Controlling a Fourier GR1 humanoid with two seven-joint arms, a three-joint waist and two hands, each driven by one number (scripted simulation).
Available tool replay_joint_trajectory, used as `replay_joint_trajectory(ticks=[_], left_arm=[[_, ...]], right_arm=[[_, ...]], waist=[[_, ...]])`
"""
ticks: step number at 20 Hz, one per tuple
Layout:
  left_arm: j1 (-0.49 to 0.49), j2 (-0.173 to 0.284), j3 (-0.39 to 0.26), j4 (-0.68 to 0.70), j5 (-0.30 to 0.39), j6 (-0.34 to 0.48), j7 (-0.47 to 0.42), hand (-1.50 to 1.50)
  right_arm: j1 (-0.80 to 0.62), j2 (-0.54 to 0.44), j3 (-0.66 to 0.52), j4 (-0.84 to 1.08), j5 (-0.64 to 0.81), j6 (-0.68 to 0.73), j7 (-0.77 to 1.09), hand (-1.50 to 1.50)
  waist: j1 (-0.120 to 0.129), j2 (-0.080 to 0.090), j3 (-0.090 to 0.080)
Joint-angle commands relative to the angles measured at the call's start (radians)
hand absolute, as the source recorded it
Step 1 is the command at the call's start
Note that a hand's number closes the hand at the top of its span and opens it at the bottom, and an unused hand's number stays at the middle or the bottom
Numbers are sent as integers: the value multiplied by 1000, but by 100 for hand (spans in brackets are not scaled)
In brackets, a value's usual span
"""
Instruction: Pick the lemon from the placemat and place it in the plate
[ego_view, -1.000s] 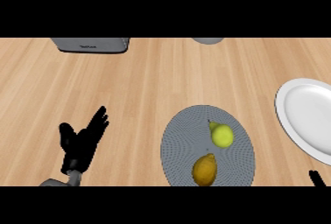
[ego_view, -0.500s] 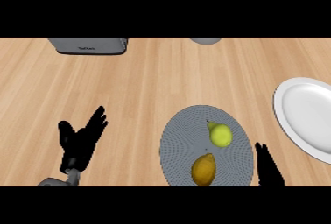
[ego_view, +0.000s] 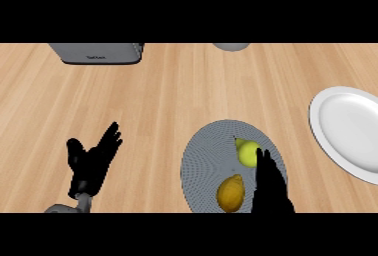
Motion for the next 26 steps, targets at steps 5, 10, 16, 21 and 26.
replay_joint_trajectory(ticks=[5,10,16,21,26], left_arm=[[-3,7,44,9,-7,-30,10,0],[2,-49,17,-20,-48,20,34,0],[42,-40,31,-31,-59,-37,-5,0],[38,-61,49,-18,-70,-45,14,0],[26,-67,66,-29,-80,-42,43,0]], right_arm=[[-31,23,-13,105,46,20,145,-150],[-61,23,-85,168,-17,18,91,-150],[-133,23,-115,347,-102,-63,47,-150],[-59,23,-26,329,-53,5,11,150],[-147,23,-58,443,-41,-26,2,150]], waist=[[-4,1,-1],[-4,1,-1],[2,1,-1],[-3,0,-1],[0,1,-1]])
